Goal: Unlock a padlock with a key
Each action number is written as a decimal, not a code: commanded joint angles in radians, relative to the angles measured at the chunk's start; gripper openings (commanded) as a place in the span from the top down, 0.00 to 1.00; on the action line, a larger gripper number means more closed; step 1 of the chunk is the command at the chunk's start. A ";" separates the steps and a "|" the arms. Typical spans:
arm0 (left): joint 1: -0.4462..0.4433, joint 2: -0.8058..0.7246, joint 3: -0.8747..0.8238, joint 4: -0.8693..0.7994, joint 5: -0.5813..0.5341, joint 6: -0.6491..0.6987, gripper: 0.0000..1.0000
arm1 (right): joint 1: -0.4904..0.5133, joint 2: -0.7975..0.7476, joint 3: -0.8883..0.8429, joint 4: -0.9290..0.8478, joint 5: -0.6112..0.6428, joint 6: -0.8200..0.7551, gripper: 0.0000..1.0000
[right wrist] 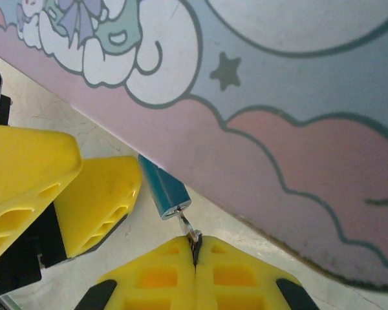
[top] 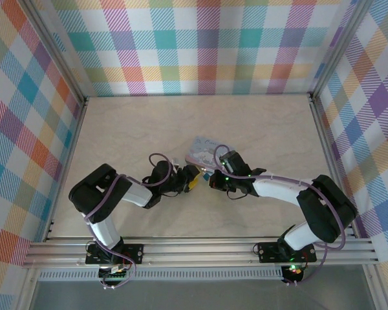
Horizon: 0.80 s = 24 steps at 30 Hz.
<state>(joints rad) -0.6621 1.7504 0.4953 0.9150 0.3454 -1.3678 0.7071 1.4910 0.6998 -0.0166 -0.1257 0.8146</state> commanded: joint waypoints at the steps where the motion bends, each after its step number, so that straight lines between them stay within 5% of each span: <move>1: -0.022 0.025 -0.003 0.095 -0.028 -0.053 0.50 | -0.002 -0.006 0.039 0.004 -0.027 0.024 1.00; 24: -0.055 0.144 0.035 0.206 -0.038 -0.132 0.60 | -0.003 0.024 0.059 0.025 -0.056 0.056 1.00</move>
<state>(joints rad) -0.6998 1.8771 0.5106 1.0775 0.3195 -1.4780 0.7063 1.5105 0.7189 -0.0181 -0.1493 0.8566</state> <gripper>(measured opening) 0.403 0.064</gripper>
